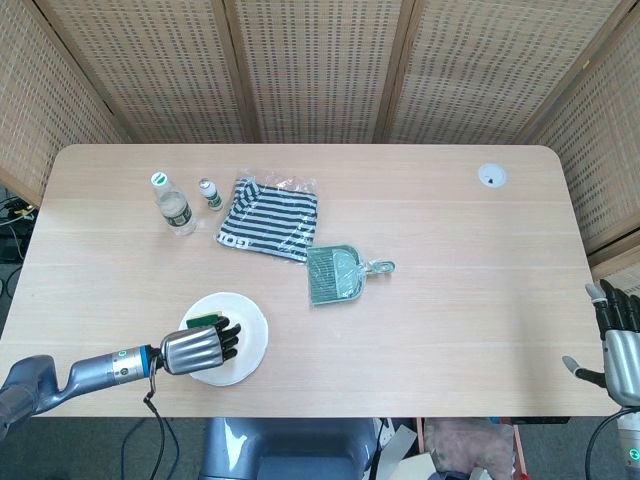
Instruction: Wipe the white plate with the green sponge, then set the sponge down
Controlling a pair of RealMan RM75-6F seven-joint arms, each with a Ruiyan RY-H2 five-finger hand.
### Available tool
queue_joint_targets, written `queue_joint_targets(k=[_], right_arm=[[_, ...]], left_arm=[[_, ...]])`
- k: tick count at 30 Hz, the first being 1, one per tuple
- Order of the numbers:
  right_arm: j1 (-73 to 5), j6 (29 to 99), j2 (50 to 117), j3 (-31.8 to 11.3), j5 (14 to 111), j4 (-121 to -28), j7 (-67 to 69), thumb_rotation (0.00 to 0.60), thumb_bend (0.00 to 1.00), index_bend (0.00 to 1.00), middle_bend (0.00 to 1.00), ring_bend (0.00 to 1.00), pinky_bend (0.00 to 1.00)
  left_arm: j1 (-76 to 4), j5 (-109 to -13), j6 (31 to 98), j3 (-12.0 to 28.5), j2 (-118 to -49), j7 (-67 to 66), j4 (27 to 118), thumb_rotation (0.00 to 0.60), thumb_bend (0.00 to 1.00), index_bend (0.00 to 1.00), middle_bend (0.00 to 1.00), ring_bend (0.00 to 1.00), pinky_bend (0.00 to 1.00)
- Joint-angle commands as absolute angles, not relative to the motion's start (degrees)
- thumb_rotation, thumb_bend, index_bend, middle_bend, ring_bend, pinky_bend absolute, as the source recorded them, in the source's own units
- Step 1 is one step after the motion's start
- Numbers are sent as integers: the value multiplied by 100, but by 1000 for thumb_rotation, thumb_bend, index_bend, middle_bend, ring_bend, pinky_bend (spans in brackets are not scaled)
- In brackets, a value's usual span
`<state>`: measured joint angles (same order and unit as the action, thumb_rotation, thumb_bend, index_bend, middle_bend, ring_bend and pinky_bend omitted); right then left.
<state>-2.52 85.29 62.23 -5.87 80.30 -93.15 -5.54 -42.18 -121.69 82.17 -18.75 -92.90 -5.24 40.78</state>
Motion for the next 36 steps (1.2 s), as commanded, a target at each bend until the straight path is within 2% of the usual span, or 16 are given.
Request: queue_joint_targets(k=[1,11,18,29,36], right_arm=[[-252,8531,6225,-582,8038,-9319,-566,600,0,0,0,0,0],[-266,8497,6233,-587,8008,-9314,-596,600,0,0,0,0,0],[-271,8476,6223,-597,7978,-9303,-573,600,0,0,0,0,0],[-245,8535,6194,-581,8041,-9342,-537,600,0,0,0,0,0],[-242,8543,6191,-575,8057,-9357,-543,600,0,0,0,0,0]], left_arm=[[-4212,-12112,8141,-1881,-9263,-453,4167,600,321,595,450,265,436],[-4170,-12116,7687,-2051,-9715,-389,3832,600,324,595,449,265,436],[-4116,-12118,7741,-2115,-9892,-315,3558,600,325,595,449,265,436],[-4190,-11953,8225,-1919,-9619,-209,3722,600,327,595,450,265,436],[-4235,-11892,7967,-1947,-9571,-194,3935,600,331,595,450,265,436]])
